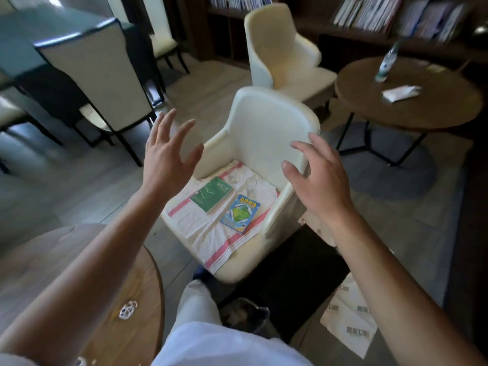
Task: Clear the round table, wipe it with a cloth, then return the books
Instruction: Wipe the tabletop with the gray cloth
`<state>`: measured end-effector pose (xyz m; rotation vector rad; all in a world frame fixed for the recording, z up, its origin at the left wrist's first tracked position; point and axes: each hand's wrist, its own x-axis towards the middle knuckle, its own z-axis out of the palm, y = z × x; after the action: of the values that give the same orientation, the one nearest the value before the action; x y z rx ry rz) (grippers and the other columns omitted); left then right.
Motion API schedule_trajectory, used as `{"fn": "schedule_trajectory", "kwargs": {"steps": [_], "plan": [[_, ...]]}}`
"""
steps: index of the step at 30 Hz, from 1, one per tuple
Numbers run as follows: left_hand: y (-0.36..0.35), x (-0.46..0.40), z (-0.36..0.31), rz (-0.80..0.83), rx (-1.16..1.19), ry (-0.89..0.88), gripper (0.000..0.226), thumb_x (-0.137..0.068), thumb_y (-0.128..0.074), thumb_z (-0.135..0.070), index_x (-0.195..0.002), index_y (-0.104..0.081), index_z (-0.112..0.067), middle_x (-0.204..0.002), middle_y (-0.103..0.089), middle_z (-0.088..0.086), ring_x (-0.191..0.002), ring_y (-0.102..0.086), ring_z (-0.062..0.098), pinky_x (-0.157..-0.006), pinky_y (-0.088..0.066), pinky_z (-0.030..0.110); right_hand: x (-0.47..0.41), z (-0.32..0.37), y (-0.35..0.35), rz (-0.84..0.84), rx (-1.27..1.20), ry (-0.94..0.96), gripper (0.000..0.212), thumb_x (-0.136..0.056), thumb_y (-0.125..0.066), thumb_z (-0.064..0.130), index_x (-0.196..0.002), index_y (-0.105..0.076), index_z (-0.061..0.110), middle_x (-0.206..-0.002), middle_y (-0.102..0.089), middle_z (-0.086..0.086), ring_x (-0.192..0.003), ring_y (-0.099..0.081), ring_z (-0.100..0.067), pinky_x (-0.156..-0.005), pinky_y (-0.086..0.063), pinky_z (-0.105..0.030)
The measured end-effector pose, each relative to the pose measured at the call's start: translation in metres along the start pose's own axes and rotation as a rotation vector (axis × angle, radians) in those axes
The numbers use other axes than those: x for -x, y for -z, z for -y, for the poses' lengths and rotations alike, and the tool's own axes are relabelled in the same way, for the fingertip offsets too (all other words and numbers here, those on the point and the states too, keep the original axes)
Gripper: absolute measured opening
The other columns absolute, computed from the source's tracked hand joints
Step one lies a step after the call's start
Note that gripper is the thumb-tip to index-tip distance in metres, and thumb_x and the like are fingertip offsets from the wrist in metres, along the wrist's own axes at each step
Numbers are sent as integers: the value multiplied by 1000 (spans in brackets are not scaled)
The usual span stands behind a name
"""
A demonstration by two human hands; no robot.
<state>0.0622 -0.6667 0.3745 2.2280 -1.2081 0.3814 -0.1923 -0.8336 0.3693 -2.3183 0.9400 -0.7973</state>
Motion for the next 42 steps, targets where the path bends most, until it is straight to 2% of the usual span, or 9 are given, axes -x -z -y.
{"fn": "schedule_trajectory", "kwargs": {"steps": [4, 8, 16, 19, 25, 35, 38, 40, 42], "plan": [[46, 22, -7, -102, -66, -2, 55, -99, -52, -50, -146, -55, -22, -166, -33, 9, -158, -17, 34, -127, -18, 54, 12, 30, 29, -64, -27, 113, 50, -93, -59, 46, -136, -66, 22, -158, -45, -5, -144, -42, -26, -113, -41, -46], [86, 56, 12, -131, -139, 87, 53, -100, -54, -48, -147, -54, -23, -167, -30, 10, -159, -13, 33, -127, -16, 55, 22, 55, 33, -98, -60, 239, 51, -95, -59, 45, -140, -64, 21, -159, -44, -8, -145, -42, -27, -113, -42, -47], [166, 149, 82, -205, -260, 277, 51, -103, -59, -43, -149, -52, -23, -168, -27, 11, -159, -10, 33, -125, -14, 50, 50, 123, -3, -2, -110, 375, 54, -95, -58, 46, -144, -59, 24, -162, -41, -7, -147, -37, -23, -115, -37, -41], [194, 186, 109, -235, -298, 351, 56, -99, -53, -50, -148, -54, -22, -167, -29, 11, -159, -11, 32, -125, -16, 49, 63, 153, -25, 53, -106, 414, 54, -95, -60, 46, -146, -58, 26, -163, -39, -5, -147, -36, -20, -116, -34, -37], [254, 272, 156, -312, -346, 483, 57, -96, -52, -51, -144, -58, -20, -166, -32, 11, -159, -15, 31, -126, -19, 49, 105, 214, -76, 222, -144, 454, 56, -92, -59, 45, -145, -57, 27, -163, -39, -1, -149, -36, -19, -115, -32, -31], [324, 414, 235, -254, -345, 683, 64, -94, -46, -58, -144, -58, -20, -166, -32, 11, -158, -16, 32, -126, -21, 53, 211, 308, -150, 413, -188, 427, 62, -88, -57, 49, -146, -56, 27, -164, -36, 4, -151, -34, -14, -117, -26, -24], [327, 432, 249, -241, -310, 707, 63, -94, -47, -56, -145, -58, -20, -166, -31, 10, -158, -15, 32, -126, -20, 52, 229, 325, -164, 442, -188, 419, 68, -85, -51, 56, -146, -56, 27, -164, -36, 4, -149, -35, -12, -113, -20, -10], [328, 440, 257, -234, -294, 719, 60, -95, -50, -53, -145, -57, -21, -166, -31, 10, -158, -15, 31, -126, -20, 53, 237, 333, -171, 452, -184, 412, 65, -87, -54, 52, -146, -57, 26, -164, -36, 3, -147, -34, -10, -107, -13, 2], [326, 445, 267, -229, -282, 719, 59, -95, -52, -51, -145, -57, -21, -166, -32, 10, -158, -15, 31, -125, -22, 55, 242, 338, -181, 466, -176, 398, 63, -88, -56, 48, -147, -56, 26, -165, -36, 3, -148, -33, -10, -110, -16, -5]]}}
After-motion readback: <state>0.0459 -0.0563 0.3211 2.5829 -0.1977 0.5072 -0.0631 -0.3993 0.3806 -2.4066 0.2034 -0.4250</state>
